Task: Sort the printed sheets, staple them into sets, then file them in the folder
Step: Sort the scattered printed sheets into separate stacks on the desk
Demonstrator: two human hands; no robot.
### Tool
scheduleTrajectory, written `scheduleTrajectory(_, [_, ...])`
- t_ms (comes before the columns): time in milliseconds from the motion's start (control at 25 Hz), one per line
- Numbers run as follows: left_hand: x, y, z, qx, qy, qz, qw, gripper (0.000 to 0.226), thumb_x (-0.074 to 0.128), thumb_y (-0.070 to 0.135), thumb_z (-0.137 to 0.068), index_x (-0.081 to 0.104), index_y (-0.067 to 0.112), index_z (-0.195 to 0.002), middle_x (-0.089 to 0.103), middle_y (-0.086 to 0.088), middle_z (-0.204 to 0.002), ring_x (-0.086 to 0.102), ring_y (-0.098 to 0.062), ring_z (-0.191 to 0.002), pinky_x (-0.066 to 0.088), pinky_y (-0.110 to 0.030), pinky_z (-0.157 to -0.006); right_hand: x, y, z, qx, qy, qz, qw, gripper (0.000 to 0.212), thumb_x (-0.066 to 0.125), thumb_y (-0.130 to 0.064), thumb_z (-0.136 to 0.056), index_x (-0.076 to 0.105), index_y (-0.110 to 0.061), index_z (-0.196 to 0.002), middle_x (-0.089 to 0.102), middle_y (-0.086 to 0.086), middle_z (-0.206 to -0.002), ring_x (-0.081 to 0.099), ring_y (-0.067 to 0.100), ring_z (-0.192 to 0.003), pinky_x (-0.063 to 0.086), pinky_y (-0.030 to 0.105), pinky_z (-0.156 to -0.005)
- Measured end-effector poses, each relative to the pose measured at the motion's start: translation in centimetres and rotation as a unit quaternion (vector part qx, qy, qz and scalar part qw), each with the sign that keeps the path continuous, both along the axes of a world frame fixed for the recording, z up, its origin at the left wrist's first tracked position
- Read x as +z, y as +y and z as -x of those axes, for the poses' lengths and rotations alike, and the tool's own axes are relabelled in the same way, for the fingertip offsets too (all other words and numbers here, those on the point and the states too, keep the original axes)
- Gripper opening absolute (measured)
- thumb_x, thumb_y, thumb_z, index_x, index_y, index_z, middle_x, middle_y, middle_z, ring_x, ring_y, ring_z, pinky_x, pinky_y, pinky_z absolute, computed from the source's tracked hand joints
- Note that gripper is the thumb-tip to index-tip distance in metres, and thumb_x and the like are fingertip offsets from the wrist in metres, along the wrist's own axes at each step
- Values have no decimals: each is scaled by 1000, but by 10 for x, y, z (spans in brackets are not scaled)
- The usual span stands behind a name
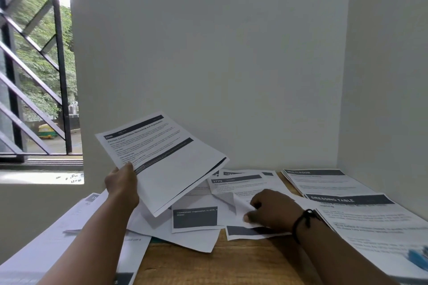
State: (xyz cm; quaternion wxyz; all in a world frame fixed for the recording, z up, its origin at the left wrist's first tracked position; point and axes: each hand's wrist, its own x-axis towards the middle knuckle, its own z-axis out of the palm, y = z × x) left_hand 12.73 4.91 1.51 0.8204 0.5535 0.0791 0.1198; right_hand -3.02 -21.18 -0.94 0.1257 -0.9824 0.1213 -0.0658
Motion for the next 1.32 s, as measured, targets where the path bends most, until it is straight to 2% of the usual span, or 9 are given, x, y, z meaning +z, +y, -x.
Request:
scheduleTrajectory(200, [-2, 2, -5, -22, -10, -88, 996, 24, 50, 10, -92, 59, 7, -114, 63, -16, -114, 61, -38, -99, 51, -49, -93, 18, -17, 8, -83, -135, -98, 983, 45, 66, -34, -81, 41, -16, -48, 41, -4, -47, 37, 10, -43, 24, 23, -45])
scheduleTrajectory(320, [-4, -2, -1, -67, -6, -185, 981, 10, 51, 7, -93, 58, 6, -101, 64, -22, -107, 62, -35, -83, 52, -40, -81, 29, -17, 12, -106, -221, -122, 962, 39, 64, -39, -79, 45, -16, -54, 49, 1, -53, 44, 15, -47, 29, 26, -49])
scheduleTrajectory(560, [-11, -27, 6, -194, 58, -251, 947, 29, 55, 21, -97, 57, 0, -117, 67, -21, -103, 66, -36, -89, 55, -44, -83, 24, 55, 21, 47, -121, -9, 992, 44, 58, -52, -85, 43, -19, -61, 51, -2, -68, 49, 14, -65, 34, 30, -58])
scheduleTrajectory(680, [-13, -31, 10, -216, 87, -254, 939, 40, 48, 41, -99, 60, 5, -111, 69, -20, -99, 67, -37, -90, 55, -47, -87, 8, 92, 20, 95, -78, -30, 992, 42, 52, -64, -85, 63, -28, -104, 63, -9, -112, 55, 13, -105, 41, 31, -85])
scheduleTrajectory(800, [-11, -29, 15, -310, 88, -233, 917, 49, 49, 58, -92, 62, 12, -104, 74, -17, -97, 71, -39, -88, 56, -45, -82, -4, 112, 21, 131, -59, -43, 989, 65, 44, -74, -83, 51, -29, -129, 53, -6, -135, 48, 16, -122, 38, 34, -96])
scheduleTrajectory(960, [-14, -27, 12, -258, 56, -313, 913, 29, 64, 5, -89, 57, -1, -116, 71, -18, -94, 70, -36, -82, 58, -43, -75, 4, 97, 15, 151, -123, -168, 966, 56, 49, -68, -84, 56, -31, -126, 57, -12, -131, 52, 9, -118, 42, 28, -94])
scheduleTrajectory(1040, [-12, -23, 8, -214, 38, -276, 936, 29, 55, -6, -89, 55, -2, -119, 68, -19, -100, 67, -35, -85, 55, -39, -75, 9, 64, 4, 70, -182, -128, 972, 43, 51, -60, -88, 59, -31, -118, 61, -12, -123, 55, 9, -111, 44, 29, -92])
scheduleTrajectory(1120, [-6, -15, 2, -145, 12, -189, 971, 34, 50, -6, -91, 52, -1, -125, 63, -21, -112, 62, -36, -89, 51, -41, -78, 13, 25, 2, 8, -124, -43, 991, 42, 57, -56, -86, 56, -32, -121, 56, -10, -130, 51, 10, -116, 41, 29, -95])
scheduleTrajectory(1320, [0, -3, -9, -34, 50, -21, 998, 44, 43, -3, -90, 46, 5, -134, 58, -17, -124, 59, -35, -102, 49, -36, -74, 7, -17, 11, -7, 56, -68, 996, 88, 69, -72, -64, 42, -35, -139, 35, -11, -151, 33, 13, -136, 29, 31, -108])
